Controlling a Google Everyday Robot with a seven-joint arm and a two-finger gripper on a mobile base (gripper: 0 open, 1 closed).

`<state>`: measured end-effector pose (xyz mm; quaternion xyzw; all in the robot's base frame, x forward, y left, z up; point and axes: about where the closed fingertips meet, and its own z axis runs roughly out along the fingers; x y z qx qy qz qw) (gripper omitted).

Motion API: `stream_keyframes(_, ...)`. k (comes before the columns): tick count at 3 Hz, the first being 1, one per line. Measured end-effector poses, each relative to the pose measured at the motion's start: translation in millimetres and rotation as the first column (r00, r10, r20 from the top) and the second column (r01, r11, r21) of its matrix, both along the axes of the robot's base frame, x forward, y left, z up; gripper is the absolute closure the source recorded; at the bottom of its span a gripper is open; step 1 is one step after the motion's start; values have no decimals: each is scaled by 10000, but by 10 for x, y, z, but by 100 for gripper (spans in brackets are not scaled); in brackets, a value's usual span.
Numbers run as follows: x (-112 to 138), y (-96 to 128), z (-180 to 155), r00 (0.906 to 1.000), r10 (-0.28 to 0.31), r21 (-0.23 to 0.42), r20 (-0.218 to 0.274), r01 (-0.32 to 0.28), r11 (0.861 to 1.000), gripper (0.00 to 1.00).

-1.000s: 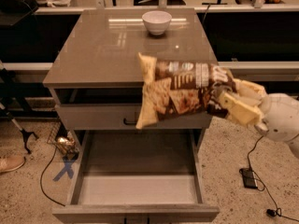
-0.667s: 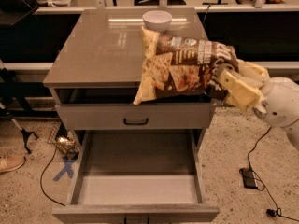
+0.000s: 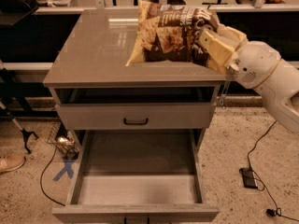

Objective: Pick brown chip bag from middle drawer and place on counter

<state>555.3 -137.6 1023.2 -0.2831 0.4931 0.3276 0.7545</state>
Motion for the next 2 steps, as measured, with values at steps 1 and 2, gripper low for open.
stream_keyframes(1,471,227,11,9964,-779,-443,-333,764,9961,100)
stream_keyframes(2,470,227,12,9964,-777,-443,-332,762,9961,100)
